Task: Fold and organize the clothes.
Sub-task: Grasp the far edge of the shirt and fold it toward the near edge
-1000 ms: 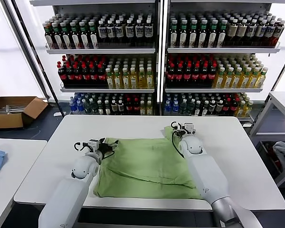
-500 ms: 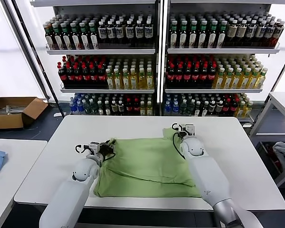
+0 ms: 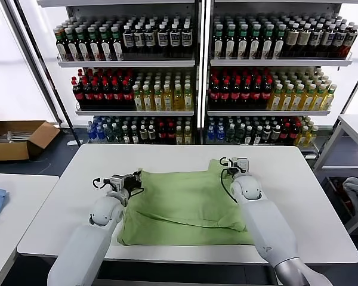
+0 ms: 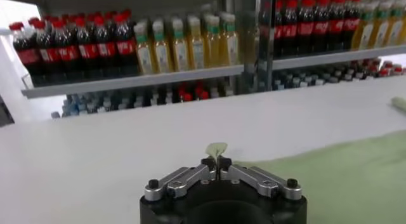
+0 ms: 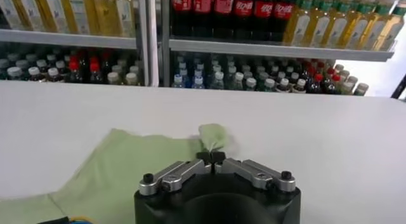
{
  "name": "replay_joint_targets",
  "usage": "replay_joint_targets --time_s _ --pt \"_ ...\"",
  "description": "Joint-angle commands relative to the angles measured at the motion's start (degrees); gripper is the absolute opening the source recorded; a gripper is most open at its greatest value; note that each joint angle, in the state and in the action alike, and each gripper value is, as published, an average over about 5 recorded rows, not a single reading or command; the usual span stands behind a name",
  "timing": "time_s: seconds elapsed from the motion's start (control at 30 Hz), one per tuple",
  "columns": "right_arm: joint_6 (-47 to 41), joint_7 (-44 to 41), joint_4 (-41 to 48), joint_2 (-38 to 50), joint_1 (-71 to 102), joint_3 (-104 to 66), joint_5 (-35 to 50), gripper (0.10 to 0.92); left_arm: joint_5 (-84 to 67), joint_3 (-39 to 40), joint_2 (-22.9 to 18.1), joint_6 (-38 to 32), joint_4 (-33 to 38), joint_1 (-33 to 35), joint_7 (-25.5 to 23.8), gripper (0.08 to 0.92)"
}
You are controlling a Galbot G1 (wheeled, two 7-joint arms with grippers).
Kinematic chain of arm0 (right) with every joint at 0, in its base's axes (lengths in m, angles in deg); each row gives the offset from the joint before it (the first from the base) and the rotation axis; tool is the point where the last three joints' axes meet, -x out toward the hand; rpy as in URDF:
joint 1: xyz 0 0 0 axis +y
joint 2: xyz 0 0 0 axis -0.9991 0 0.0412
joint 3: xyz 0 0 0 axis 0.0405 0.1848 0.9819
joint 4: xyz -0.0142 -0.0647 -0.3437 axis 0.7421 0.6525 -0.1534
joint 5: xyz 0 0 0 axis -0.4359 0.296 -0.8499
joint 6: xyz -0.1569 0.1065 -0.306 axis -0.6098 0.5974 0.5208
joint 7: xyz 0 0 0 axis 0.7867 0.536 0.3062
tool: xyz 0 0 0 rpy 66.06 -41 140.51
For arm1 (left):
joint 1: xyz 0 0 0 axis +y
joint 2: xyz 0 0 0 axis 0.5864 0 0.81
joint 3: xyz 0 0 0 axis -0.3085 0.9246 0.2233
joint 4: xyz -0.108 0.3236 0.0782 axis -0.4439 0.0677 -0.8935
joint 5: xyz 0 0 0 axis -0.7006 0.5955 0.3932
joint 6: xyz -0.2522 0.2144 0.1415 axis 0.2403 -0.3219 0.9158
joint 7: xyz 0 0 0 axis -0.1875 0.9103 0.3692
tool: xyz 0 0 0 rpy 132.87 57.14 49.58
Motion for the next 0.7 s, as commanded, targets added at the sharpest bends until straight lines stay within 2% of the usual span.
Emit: replay_joint_targets --time_s 0.03,0.43,0.7 --pt "1.7 0.5 -11.0 0.5 2.4 -1.4 0.4 0.105 1.0 -0.7 0.2 -4.3 4.1 1.4 -0.2 0.087" --pt "0.6 3.7 -28.9 1.0 16.1 -5.4 0.4 0.105 1.2 -3.0 1.1 -4.2 10.3 8.3 -0.6 0.087" --pt "0.0 6.1 -36.2 1.5 27.0 -10.0 0.5 0.105 2.4 -4.2 1.2 -4.4 14.9 14.2 -0.6 0.087"
